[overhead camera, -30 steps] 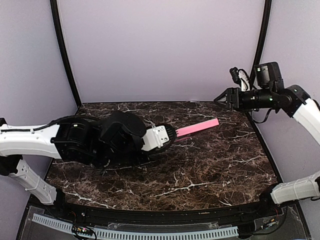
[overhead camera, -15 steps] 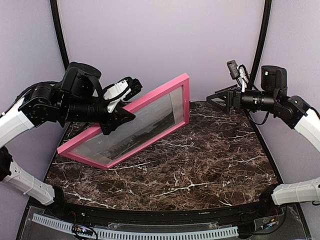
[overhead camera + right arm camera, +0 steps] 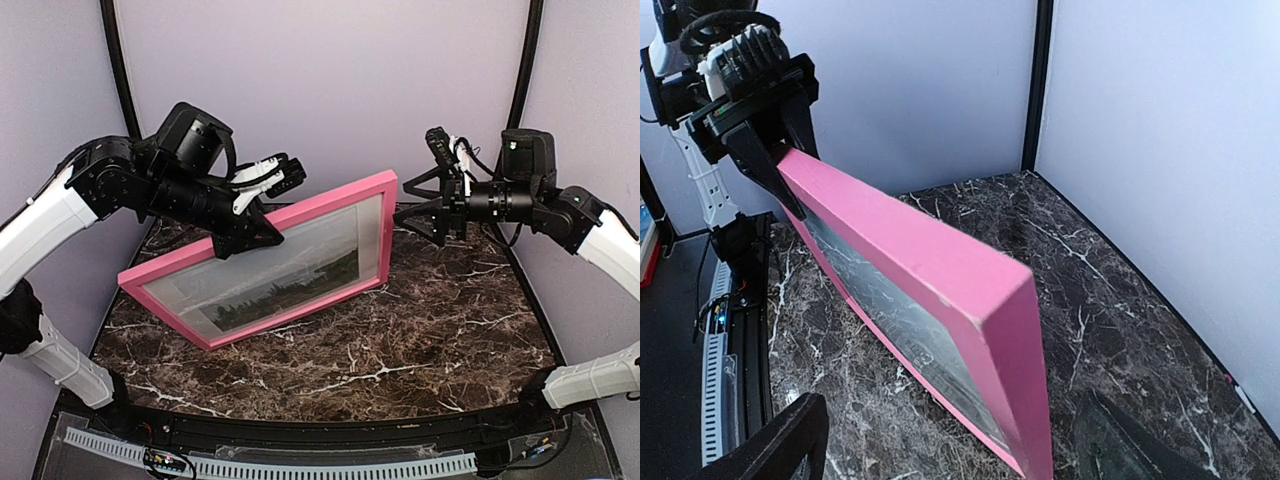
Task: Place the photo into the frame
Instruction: Turn over the photo frame.
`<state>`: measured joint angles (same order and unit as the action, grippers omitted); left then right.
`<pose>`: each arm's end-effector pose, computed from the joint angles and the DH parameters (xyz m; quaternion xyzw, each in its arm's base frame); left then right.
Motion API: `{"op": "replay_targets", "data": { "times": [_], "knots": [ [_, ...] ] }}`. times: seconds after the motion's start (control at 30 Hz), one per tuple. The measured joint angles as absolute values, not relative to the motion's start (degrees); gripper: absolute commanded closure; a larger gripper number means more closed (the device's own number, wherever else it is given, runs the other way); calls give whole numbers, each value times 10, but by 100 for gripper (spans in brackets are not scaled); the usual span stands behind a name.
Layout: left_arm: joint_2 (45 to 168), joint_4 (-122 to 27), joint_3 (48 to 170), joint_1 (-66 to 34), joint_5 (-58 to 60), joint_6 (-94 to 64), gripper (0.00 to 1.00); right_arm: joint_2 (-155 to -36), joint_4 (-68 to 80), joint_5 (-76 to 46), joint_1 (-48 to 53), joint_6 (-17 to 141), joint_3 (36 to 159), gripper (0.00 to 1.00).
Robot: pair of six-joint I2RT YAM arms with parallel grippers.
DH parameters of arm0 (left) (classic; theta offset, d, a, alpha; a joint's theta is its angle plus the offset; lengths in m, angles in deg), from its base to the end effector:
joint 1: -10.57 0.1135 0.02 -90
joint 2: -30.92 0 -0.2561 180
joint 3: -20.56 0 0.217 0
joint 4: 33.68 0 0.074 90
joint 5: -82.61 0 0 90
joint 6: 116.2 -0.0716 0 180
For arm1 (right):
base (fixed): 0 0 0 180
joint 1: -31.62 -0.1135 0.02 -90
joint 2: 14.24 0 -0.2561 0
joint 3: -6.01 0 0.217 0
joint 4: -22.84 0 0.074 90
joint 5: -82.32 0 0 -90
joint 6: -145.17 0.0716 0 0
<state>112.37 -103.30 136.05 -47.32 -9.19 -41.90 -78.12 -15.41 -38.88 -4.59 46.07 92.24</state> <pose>0.1508 -0.2361 0.4035 0.5269 0.7164 -0.1515 0.4316 0.1701 0.1705 0.3889 -0.4456 0.6470 0.3447 0.5138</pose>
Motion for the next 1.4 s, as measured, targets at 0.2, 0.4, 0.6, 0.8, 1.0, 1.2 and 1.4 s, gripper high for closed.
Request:
{"op": "replay_targets", "data": {
  "times": [0.2,0.4,0.6,0.8,1.0,1.2,1.4],
  "knots": [
    [1153,-1052,1389,-462,-50,-435,100,-795,-157,-389,-51,411,932,22],
    [1170,-1066,1406,-458,-21,-449,100,-809,-168,-393,-52,376,939,43],
    [1182,-1074,1417,-454,-7,-459,100,-820,-184,-397,-55,367,946,62],
    [1191,-1081,1426,-445,11,-468,100,-819,-195,-393,-56,352,946,77],
    [1198,-1088,1434,-435,31,-476,100,-815,-206,-393,-56,329,946,92],
    [1202,-1090,1437,-432,36,-479,82,-812,-210,-390,-55,330,944,100],
    [1207,-1042,1425,-429,43,-481,44,-794,-223,-382,-55,345,924,100]
  ]
}}
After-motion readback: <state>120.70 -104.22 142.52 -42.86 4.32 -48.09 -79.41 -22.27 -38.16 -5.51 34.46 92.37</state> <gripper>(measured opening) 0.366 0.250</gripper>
